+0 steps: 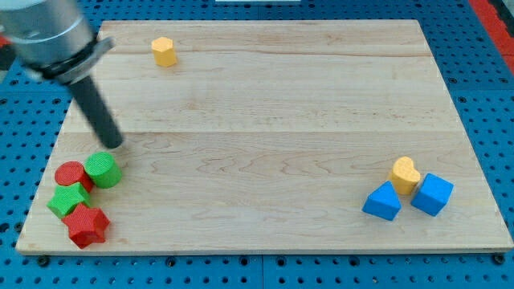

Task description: Move yellow hexagon slightly left

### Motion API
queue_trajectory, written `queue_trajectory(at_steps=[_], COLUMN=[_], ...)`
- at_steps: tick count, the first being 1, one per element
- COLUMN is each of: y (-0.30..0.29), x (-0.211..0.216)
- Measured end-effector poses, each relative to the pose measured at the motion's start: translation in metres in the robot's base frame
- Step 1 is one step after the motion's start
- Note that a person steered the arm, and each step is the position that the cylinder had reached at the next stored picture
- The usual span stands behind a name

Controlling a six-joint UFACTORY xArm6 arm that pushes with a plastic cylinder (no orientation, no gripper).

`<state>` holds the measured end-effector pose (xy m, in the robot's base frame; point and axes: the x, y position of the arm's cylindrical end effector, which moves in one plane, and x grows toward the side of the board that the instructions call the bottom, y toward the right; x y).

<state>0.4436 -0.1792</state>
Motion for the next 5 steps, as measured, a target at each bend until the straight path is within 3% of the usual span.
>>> queue_trajectory(at_steps=[1,2,4,5], y=[0.078,0.098,0.012,0.024], x=[-0.091,-0.155,-0.169,-0.198])
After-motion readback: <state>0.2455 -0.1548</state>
